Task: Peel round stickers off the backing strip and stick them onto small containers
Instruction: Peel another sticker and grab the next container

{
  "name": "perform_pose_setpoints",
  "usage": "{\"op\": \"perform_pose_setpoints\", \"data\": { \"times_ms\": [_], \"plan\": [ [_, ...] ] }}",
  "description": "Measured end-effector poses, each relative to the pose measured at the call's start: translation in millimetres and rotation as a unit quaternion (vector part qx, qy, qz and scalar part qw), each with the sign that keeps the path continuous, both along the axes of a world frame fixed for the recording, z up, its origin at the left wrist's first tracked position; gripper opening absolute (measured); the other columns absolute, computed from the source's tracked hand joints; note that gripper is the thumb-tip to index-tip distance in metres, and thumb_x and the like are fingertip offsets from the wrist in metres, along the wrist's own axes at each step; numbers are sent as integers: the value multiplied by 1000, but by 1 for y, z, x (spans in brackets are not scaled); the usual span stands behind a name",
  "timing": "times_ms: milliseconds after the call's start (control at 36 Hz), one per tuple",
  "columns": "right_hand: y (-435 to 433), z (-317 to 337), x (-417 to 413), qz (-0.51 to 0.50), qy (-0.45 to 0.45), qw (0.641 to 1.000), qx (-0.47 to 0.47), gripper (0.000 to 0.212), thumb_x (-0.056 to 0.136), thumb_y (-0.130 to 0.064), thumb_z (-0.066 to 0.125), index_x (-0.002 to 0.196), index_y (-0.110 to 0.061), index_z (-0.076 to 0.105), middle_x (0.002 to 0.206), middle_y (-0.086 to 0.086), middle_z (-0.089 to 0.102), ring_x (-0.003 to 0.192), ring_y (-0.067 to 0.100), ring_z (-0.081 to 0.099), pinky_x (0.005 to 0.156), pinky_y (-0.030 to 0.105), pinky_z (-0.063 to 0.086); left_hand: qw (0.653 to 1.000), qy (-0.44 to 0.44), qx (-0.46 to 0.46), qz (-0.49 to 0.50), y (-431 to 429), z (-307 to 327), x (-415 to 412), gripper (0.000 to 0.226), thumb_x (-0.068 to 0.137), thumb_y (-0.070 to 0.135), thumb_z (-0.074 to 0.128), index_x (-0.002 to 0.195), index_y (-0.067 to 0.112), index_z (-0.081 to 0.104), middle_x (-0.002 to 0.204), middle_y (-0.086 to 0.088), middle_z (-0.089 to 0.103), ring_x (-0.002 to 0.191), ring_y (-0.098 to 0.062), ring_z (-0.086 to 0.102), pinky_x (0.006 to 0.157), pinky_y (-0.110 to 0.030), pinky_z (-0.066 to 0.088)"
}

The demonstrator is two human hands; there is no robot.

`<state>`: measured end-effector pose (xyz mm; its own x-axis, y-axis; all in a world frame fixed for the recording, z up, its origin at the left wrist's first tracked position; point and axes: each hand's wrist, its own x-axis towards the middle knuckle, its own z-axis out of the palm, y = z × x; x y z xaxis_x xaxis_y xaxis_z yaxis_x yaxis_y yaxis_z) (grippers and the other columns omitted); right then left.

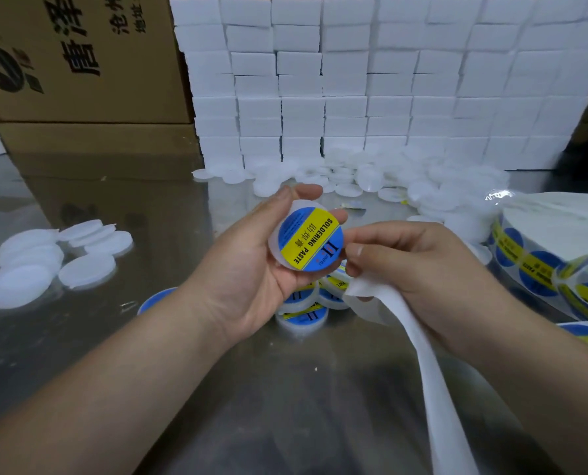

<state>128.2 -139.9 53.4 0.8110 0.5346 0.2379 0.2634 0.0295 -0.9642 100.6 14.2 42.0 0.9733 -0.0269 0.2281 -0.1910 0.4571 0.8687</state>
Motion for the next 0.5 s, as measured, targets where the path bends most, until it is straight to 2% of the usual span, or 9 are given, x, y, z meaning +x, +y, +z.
{"op": "perform_pose_setpoints", "data": {
  "times_ms": [83,167,306,389,500],
  "plan": [
    [0,-1,0,3,-8,1000,-5,28,81,-11,59,74,-33,75,63,-7,70,59,-2,60,56,13,49,1000,-16,14,8,-1,-2,-1,26,69,28,59,93,20,65,98,-13,71,87,-24,69,68,-34,56],
    [0,-2,1,2,-12,1000,-8,28,81,-12,59,74,-34,75,64,-7,70,60,-1,59,56,14,48,1000,-23,18,10,-2,-3,-1,26,66,20,64,93,20,65,97,-11,72,84,-23,69,66,-31,56],
    [0,-3,2,0,-14,1000,-13,25,80,-13,59,76,-32,75,64,-5,69,60,2,56,55,16,46,999,-27,27,18,-4,-2,-2,31,65,15,62,95,20,61,95,-8,72,83,-21,70,66,-29,56],
    [1,-3,3,-7,-18,1000,-19,24,80,-15,59,75,-33,75,65,-3,68,63,8,55,58,21,46,999,-25,34,27,-5,-3,-2,28,66,14,61,92,22,63,95,-7,72,83,-20,70,65,-29,56],
    [1,-3,2,-7,-19,1000,-21,25,81,-13,59,76,-31,74,59,-7,67,58,5,55,55,17,46,998,-27,41,38,-5,-4,-1,22,67,14,60,82,27,69,95,-6,73,84,-20,70,64,-28,55]
  ]
}}
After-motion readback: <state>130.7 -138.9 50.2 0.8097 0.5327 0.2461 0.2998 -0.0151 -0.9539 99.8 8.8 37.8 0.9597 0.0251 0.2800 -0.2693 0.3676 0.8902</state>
